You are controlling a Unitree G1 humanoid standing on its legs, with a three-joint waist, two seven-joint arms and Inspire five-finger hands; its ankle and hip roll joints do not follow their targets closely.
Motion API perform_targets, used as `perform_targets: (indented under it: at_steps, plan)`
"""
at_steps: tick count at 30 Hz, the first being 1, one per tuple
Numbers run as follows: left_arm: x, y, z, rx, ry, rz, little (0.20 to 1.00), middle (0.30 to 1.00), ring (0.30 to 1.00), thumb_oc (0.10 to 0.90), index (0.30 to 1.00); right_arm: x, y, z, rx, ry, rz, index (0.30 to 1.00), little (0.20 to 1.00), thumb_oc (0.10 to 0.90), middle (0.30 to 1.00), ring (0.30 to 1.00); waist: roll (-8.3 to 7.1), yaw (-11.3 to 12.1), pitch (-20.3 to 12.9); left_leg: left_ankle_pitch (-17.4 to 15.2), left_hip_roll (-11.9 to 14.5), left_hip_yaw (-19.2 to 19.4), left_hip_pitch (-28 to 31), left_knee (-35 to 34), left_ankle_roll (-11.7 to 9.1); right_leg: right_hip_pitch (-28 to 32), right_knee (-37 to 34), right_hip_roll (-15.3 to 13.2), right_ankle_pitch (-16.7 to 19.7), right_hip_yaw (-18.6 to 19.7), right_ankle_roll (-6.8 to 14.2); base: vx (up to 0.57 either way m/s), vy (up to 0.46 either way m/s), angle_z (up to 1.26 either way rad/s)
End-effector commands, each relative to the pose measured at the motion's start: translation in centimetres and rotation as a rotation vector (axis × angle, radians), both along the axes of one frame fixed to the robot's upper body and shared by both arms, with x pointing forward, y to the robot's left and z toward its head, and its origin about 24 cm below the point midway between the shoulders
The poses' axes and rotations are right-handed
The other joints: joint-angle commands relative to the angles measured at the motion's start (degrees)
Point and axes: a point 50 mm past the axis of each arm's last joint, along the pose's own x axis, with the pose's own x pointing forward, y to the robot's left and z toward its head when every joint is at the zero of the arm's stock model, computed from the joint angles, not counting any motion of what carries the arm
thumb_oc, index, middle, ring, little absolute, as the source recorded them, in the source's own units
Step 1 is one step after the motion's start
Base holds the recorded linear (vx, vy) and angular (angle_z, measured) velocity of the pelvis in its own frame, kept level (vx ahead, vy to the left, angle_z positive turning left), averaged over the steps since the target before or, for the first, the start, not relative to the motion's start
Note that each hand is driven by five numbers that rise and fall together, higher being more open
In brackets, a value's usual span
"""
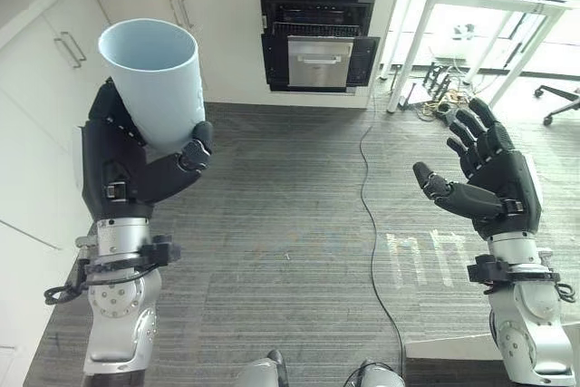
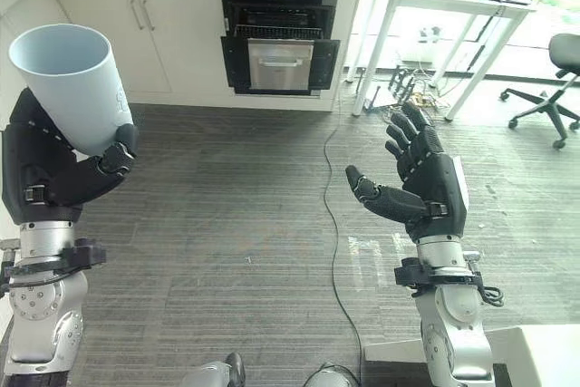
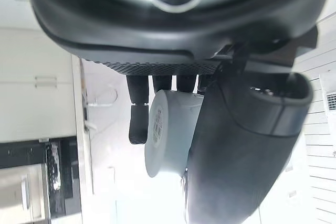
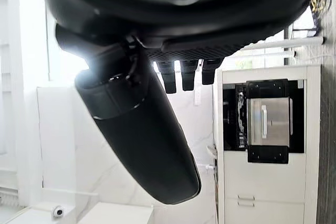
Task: Place the dishes in the dishwasher.
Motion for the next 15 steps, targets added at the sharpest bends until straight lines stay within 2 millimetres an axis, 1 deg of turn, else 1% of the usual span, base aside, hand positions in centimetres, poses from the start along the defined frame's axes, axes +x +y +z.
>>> perform_targets:
  at_steps: [1, 4, 8, 9, 11, 12, 14, 15]
  plan:
    - [-0.7, -0.8, 3.8, 0.082, -0.22, -0.022, 0.3, 0.3, 0.3, 0.4, 0.3, -0.5, 0.5, 4.3, -0.067, -0.252, 0.046, 0.9, 0.9, 0.8, 0.9, 0.9, 1.1, -1.0, -4.8, -5.9, 1.3, 0.2, 6.0, -3.0, -2.8, -1.3, 3.3, 4.6, -5.6, 1.6, -0.6, 0.02, -0.094, -0.34]
    - [-0.7, -0.9, 3.7, 0.08, -0.222, -0.017, 0.3, 0.3, 0.3, 0.4, 0.3, -0.6, 0.4, 4.3, -0.074, -0.242, 0.055, 0.9, 0.9, 0.8, 0.9, 0.9, 1.36, -1.7, -5.1, -5.2, 2.1, 0.8, 5.9, -3.0, -3.3, -1.8, 3.3, 5.9, -5.8, 2.7, -1.4, 0.0, -0.104, -0.31]
    - [-0.8, -0.9, 3.6, 0.068, -0.219, -0.008, 0.3, 0.3, 0.3, 0.4, 0.3, -0.5, 0.5, 4.4, -0.083, -0.24, 0.06, 0.9, 0.9, 0.8, 0.9, 0.9, 1.72, -1.7, -5.4, -5.3, 2.6, 0.8, 6.1, -3.0, -3.9, -1.4, 3.3, 6.3, -6.6, 2.8, -1.6, 0.01, -0.031, -0.05]
    - [-0.8, -0.9, 3.5, 0.064, -0.219, -0.007, 0.3, 0.3, 0.3, 0.4, 0.3, -0.5, 0.5, 4.4, -0.085, -0.242, 0.062, 0.9, 0.9, 0.8, 0.9, 0.9, 1.7, -1.7, -5.5, -4.8, 2.6, 0.8, 5.8, -3.0, -3.9, -1.7, 3.3, 6.4, -6.2, 2.8, -1.8, 0.0, -0.019, -0.04]
    - [-0.9, -0.9, 3.5, 0.058, -0.22, -0.01, 0.3, 0.3, 0.3, 0.4, 0.3, -0.5, 0.5, 4.5, -0.093, -0.243, 0.06, 0.9, 0.9, 0.8, 0.9, 0.9, 1.7, -1.7, -5.6, -4.6, 2.7, 0.7, 5.7, -3.0, -4.0, -1.7, 3.3, 6.4, -6.3, 2.7, -1.9, -0.01, -0.01, -0.02]
    - [-1.3, -0.8, 3.1, 0.12, -0.225, 0.066, 0.3, 0.3, 0.3, 0.4, 0.3, -0.9, 1.4, 3.9, -0.089, -0.234, 0.179, 0.9, 0.9, 0.8, 0.9, 0.9, 1.42, -0.7, -3.3, -5.0, -7.2, -10.6, 4.2, -3.0, -0.3, -2.4, 3.3, 12.5, -4.7, 10.7, -2.6, -0.01, -0.036, 0.0]
    - [-1.2, -0.9, 3.3, 0.102, -0.237, 0.068, 0.3, 0.3, 0.3, 0.4, 0.3, -0.7, 1.5, 4.1, -0.079, -0.248, 0.181, 0.9, 0.9, 0.8, 0.9, 0.9, 1.4, -0.6, -3.5, -5.0, -7.4, -11.0, 3.8, -3.0, -0.4, -3.0, 3.3, 12.7, -5.1, 10.8, -3.0, -0.01, -0.075, -0.09]
    - [-0.9, -1.2, 3.1, 0.067, -0.23, 0.051, 0.3, 0.3, 0.3, 0.4, 0.3, -0.2, 1.7, 4.6, -0.079, -0.257, 0.161, 0.9, 0.9, 0.8, 0.9, 0.9, 1.28, -0.2, -4.0, -4.6, -7.2, -11.0, 3.1, -3.0, -0.5, -3.4, 3.3, 12.9, -5.4, 10.5, -3.3, 0.01, -0.099, -0.03]
